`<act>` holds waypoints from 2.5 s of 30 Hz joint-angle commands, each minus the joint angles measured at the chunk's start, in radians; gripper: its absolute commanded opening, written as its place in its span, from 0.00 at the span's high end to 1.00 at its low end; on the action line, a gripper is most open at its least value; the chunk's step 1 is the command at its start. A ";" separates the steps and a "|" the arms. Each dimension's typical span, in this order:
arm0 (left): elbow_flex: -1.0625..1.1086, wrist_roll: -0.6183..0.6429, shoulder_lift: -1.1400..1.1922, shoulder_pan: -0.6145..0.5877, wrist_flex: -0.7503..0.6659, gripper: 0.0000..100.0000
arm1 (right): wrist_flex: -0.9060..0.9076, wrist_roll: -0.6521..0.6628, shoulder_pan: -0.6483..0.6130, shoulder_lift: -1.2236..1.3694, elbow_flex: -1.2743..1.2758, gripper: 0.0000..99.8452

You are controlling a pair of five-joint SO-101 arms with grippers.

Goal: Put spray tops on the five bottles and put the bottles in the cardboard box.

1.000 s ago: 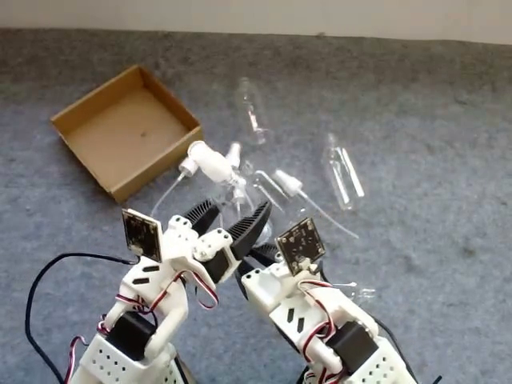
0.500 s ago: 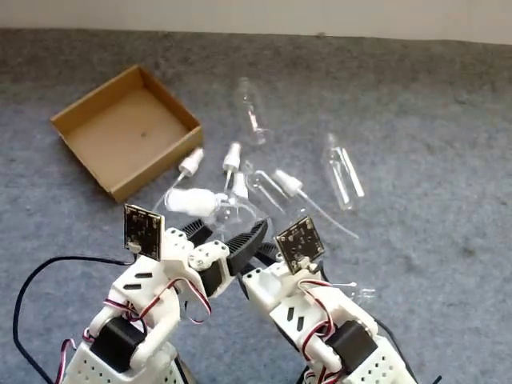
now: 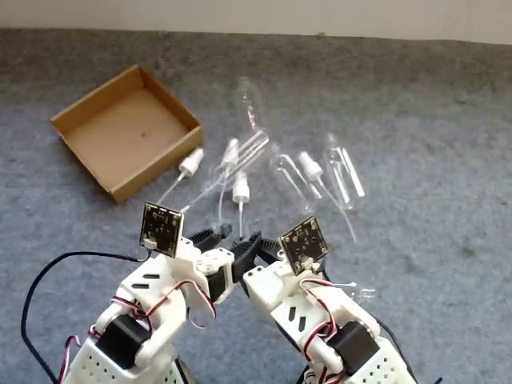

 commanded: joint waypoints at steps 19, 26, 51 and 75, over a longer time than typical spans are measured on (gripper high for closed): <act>-0.101 -0.141 0.002 -0.423 0.044 0.85 | -0.028 0.005 0.650 -0.010 -0.070 0.96; -0.248 -0.344 0.005 -0.398 0.265 0.85 | -0.022 0.008 0.762 -0.008 -0.071 0.95; -0.723 -0.522 0.753 -0.395 0.379 0.84 | -0.030 0.081 0.769 -0.008 -0.024 0.95; -1.527 0.075 1.848 -0.042 0.457 0.51 | -0.030 0.081 0.769 -0.008 -0.019 0.95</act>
